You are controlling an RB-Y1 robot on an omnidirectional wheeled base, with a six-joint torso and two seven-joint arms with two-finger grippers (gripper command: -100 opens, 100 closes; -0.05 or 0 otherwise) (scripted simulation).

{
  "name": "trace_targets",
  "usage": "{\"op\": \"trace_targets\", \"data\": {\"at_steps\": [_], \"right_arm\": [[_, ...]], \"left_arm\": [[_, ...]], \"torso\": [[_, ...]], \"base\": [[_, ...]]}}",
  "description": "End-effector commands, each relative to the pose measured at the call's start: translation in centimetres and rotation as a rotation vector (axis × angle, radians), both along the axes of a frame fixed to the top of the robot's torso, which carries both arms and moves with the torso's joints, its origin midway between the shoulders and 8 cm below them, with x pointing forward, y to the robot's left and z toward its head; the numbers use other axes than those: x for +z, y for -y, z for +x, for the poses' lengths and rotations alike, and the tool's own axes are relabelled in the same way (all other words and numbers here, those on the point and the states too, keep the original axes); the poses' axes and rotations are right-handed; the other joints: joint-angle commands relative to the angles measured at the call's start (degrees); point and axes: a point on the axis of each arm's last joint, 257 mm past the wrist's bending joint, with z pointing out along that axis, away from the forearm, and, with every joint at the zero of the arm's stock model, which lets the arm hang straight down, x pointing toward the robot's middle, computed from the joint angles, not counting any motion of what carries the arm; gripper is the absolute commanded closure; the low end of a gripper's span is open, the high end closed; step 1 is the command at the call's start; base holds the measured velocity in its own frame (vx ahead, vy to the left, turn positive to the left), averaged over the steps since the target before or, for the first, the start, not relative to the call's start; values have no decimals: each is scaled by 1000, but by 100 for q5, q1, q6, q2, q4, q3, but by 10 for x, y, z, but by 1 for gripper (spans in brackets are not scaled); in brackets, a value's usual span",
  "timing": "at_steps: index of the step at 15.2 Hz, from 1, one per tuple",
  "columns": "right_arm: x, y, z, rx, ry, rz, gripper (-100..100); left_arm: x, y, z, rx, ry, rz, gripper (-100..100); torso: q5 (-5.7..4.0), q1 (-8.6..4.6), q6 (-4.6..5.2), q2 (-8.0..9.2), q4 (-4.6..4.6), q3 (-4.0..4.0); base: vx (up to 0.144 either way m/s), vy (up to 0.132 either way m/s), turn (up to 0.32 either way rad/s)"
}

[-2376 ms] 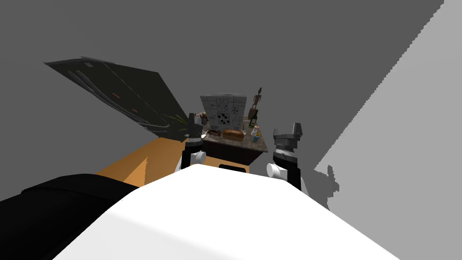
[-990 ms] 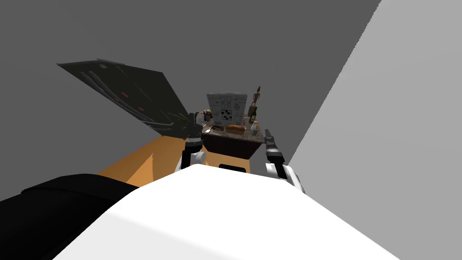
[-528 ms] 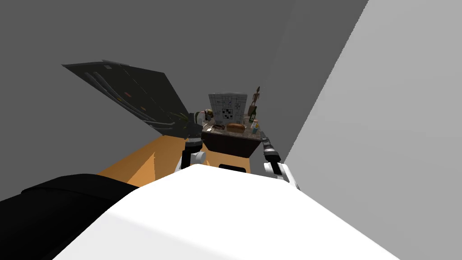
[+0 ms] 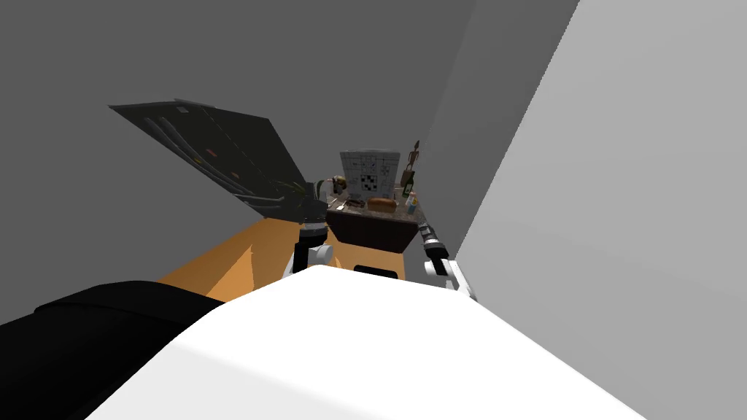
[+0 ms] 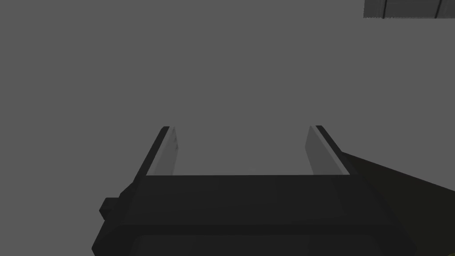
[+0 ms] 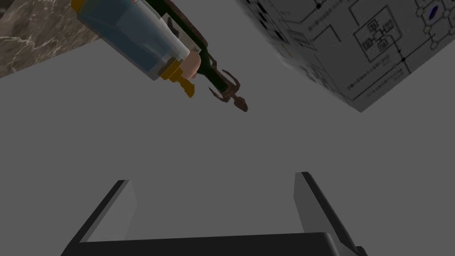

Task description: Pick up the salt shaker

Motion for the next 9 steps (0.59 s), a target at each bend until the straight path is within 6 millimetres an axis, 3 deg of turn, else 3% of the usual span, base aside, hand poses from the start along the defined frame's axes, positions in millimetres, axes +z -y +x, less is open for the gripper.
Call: {"op": "trace_targets", "data": {"at_steps": [1,9], "right_arm": [[-10,1,3,-11,-22,-46,-100],[-50,7,18,-50,-108,-238,-100]], "left_arm": [[0,0,0,0,0,0,0],[0,0,0,0,0,0,0]], "torso": [[0,0,0,0,0,0],[-1,-2,-1,-17,-3,-10]], "base": [[-38,11,-4],[-22,5,0]]}}
